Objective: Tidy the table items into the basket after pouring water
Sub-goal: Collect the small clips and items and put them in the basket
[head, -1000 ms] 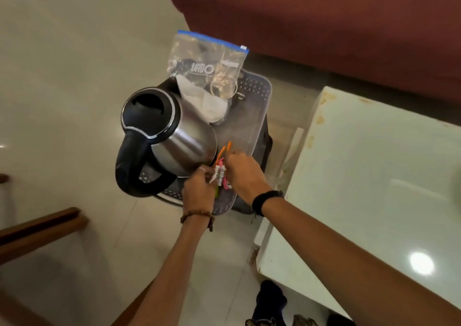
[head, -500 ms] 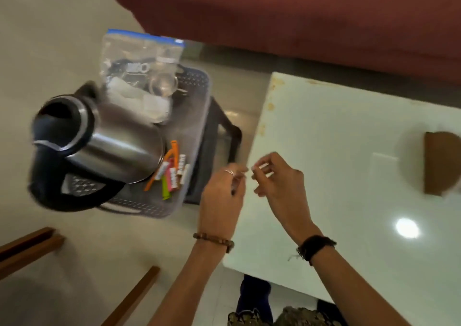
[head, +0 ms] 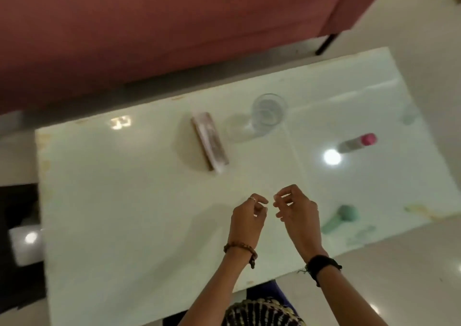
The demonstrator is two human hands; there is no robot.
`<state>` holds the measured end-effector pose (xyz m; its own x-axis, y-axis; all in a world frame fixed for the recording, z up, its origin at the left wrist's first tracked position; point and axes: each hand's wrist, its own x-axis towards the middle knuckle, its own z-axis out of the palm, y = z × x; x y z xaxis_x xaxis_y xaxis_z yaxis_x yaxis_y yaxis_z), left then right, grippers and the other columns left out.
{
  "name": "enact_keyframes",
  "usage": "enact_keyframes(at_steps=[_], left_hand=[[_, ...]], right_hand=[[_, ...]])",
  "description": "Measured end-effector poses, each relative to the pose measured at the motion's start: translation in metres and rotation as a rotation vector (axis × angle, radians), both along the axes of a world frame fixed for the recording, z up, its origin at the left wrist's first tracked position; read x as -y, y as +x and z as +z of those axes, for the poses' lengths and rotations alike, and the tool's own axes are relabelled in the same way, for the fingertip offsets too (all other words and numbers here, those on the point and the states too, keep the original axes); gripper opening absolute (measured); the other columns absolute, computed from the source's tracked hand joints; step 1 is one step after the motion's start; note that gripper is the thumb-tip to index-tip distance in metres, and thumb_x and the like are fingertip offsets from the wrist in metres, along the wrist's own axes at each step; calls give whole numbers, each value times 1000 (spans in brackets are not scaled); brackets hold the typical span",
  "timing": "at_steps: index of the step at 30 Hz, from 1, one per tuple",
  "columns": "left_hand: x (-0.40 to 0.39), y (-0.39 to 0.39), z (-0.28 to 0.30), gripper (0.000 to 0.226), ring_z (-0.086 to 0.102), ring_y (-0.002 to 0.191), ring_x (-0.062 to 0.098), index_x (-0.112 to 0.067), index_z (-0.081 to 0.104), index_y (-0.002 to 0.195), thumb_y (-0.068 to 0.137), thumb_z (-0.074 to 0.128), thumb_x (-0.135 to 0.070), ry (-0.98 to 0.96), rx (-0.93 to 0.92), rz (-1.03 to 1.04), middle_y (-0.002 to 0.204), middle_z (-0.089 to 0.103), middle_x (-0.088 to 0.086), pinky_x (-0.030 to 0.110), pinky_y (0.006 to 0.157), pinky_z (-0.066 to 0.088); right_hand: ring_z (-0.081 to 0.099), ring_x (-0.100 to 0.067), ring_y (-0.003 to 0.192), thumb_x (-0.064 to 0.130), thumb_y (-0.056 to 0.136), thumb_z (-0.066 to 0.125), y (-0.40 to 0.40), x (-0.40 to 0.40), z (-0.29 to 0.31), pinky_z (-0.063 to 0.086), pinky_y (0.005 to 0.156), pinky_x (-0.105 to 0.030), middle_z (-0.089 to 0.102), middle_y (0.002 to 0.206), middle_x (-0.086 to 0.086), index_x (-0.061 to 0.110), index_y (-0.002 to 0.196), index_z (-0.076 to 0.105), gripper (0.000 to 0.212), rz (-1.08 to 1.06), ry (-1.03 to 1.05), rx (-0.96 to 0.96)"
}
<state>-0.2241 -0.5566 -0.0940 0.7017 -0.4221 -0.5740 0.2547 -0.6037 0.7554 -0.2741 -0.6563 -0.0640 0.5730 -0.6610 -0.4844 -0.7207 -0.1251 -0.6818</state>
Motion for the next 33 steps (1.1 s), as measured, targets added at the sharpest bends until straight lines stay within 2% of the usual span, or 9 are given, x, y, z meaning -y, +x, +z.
enact_keyframes(at_steps=[4,7,9,14,18,21,25,31,33], left_hand=[[98,-18,-9,13,59,78,10,-18,62,93,87,52,-11,8,39,-132,80,61,-5,12,69,45],[152,-19,-15,16,61,84,14,-17,59,99,86,54,-9,23,104,-214,91,62,-2,26,80,51],[181,-15,-18,31,59,98,18,-17,54,113,84,58,-9,21,173,-314,109,59,2,27,87,48],[255,5,-20,84,27,137,23,-16,22,142,75,72,-12,-12,420,-479,148,28,12,24,109,22],[301,15,-23,87,33,134,23,-18,24,141,71,75,-10,-28,340,-525,144,34,12,32,111,29],[317,19,-28,54,52,116,26,-18,47,125,76,69,-11,66,284,-597,124,55,10,37,99,42],[313,19,-32,24,61,100,26,-12,59,104,81,62,-13,88,342,-593,107,67,8,37,89,48],[230,12,-21,24,62,94,17,-22,60,102,79,68,-28,-25,348,-430,102,68,-1,33,82,53],[180,15,-11,29,63,91,14,-26,60,102,77,70,-35,-43,354,-343,101,68,-3,30,79,55]], right_hand=[[65,-21,67,17,90,55,-42,79,-16,54,61,-38,66,75,-2,18,91,57,3,-122,-15,-110],[59,-19,67,23,91,56,-66,112,-30,41,53,-28,65,83,-5,13,105,53,17,-130,-59,-219],[52,-18,69,23,90,56,-77,124,-38,34,54,-27,60,98,-7,12,110,46,24,-150,-76,-264],[51,-22,65,21,88,60,-88,142,-52,43,54,-31,42,113,-9,12,115,38,36,-196,-131,-302],[52,-26,75,25,83,66,-89,145,-58,38,55,-28,37,119,-11,14,116,38,45,-179,-155,-412],[52,-28,87,26,84,62,-95,141,-60,39,59,-30,36,120,-11,16,118,37,44,-110,-159,-492],[48,-23,74,8,89,47,-99,133,-62,41,53,-28,34,101,-5,12,111,40,23,-89,-141,-376],[56,-20,71,17,90,57,-90,117,-47,48,57,-20,37,109,-3,16,113,43,26,-104,-61,-198],[55,-14,72,22,90,59,-82,102,-37,44,55,-10,36,111,0,18,115,45,29,-92,-65,-134]])
